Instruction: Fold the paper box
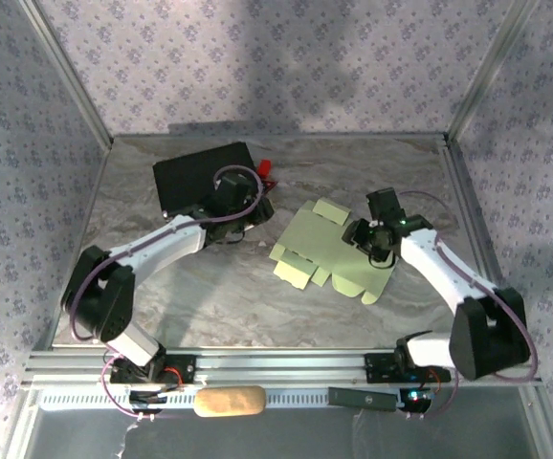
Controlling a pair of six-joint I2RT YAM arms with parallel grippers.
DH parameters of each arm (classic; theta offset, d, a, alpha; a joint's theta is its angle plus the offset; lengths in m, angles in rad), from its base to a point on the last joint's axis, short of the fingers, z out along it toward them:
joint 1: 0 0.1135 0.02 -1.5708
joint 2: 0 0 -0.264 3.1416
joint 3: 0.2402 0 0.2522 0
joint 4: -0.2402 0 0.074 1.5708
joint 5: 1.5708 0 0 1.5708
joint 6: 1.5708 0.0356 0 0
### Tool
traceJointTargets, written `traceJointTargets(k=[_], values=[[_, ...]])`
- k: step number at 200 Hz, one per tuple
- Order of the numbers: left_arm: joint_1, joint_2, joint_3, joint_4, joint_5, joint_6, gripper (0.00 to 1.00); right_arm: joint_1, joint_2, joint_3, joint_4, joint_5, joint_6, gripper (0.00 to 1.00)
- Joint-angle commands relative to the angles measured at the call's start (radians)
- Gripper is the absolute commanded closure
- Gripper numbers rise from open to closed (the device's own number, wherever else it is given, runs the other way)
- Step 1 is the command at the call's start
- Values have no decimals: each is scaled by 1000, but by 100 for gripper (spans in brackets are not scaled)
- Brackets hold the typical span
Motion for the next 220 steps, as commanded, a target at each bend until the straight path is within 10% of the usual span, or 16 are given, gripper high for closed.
traceJointTargets(k=[1,93,149,220], values=[[-21,45,8,-44,121,90,47,-26,40,-4,35,-72,-25,44],[-113,112,-102,110,75,70,54,159,-238,-254,68,-41,211,41],[-139,93,-101,101,33,64,53,-290,-487,-379,-109,-127,60,25],[-143,256,82,56,10,107,54,-509,-320,-456,68,-317,-91,20]])
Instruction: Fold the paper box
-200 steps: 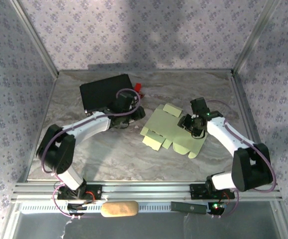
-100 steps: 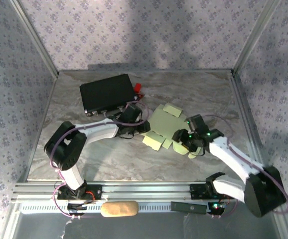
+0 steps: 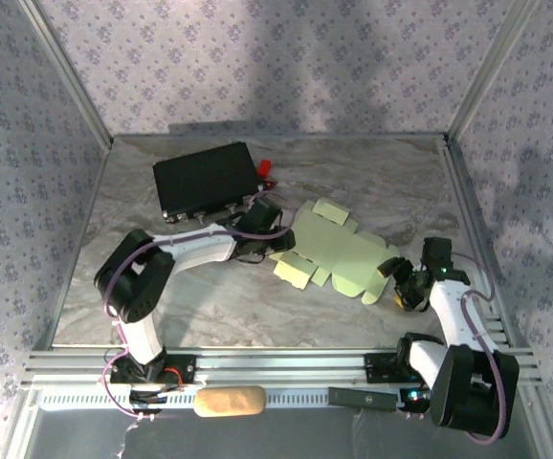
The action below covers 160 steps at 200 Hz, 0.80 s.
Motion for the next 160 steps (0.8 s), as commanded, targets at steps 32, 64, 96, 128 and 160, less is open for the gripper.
traceJointTargets(k=[32,64,96,128,160], values=[[-1,159,137,-51,-31,46,56,-47,50,-63,156,-176,-61,20],[4,215,142,-68,-54,45,58,-58,91,-89,238,-256,-53,21],[6,253,131,-62,-63,34,59,-58,120,-105,306,-319,-27,26],[6,257,122,-54,-62,29,59,-58,131,-119,411,-397,28,33],[6,246,125,-58,-61,32,60,-57,127,-124,482,-448,86,40]])
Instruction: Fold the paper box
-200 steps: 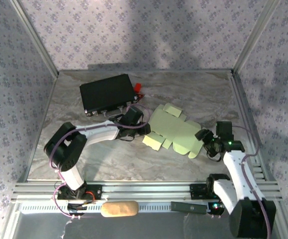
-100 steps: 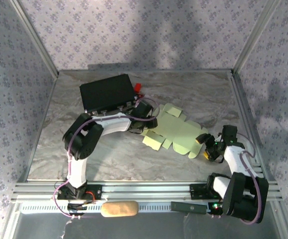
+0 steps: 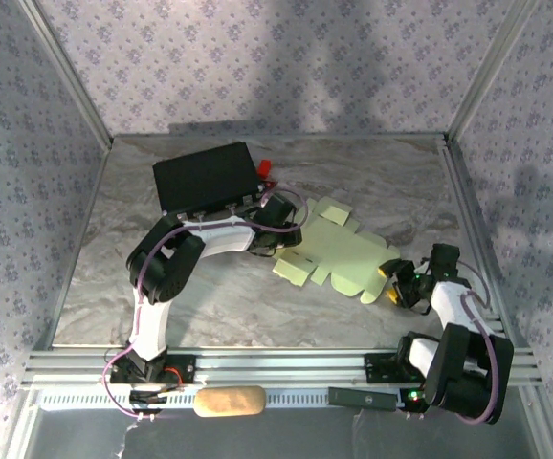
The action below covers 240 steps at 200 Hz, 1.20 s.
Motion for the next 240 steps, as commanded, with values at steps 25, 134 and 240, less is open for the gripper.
traceJointTargets(k=[25,134,240], values=[[3,33,-14,-70,-13,6,60,38,10,-18,219,-211,62,41],[4,19,-10,-83,-15,10,60,35,-108,-36,157,-166,71,38],[8,2,-12,-87,-12,12,60,61,-256,-34,140,-156,163,52]])
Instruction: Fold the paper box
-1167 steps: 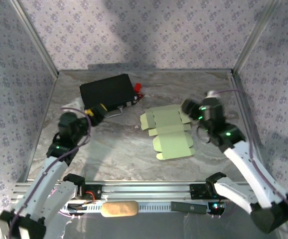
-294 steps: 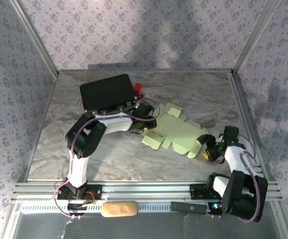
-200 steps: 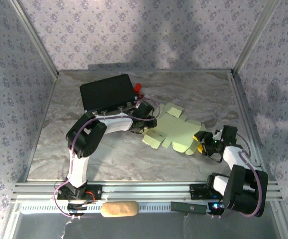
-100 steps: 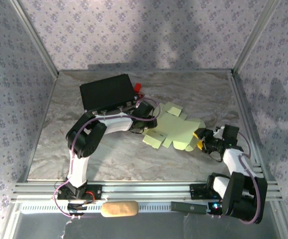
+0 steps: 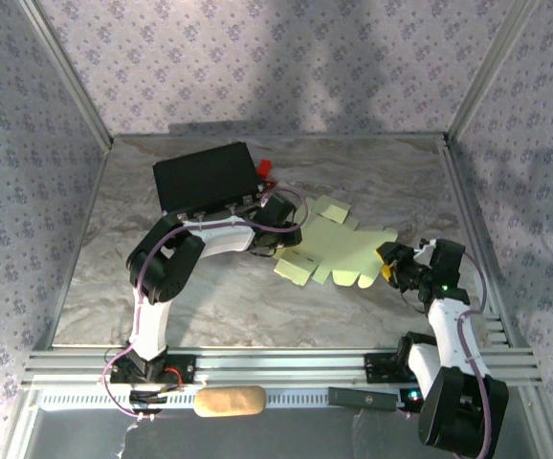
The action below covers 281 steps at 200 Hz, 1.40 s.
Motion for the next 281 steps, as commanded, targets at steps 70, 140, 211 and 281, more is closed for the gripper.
traceJointTargets(k=[70,140,211,281], values=[[5,-10,-12,-91,-11,12,60,54,-24,5,-72,65,34,96],[-64,-321,-33,-191,-200,34,47,152,-19,288,-295,240,-13,100],[-174,-773,-106,-232,-217,225,33,355,213,1090,-615,430,31,100],[-520,-659,-107,11,-600,708,16,553,305,1233,-667,553,64,100]])
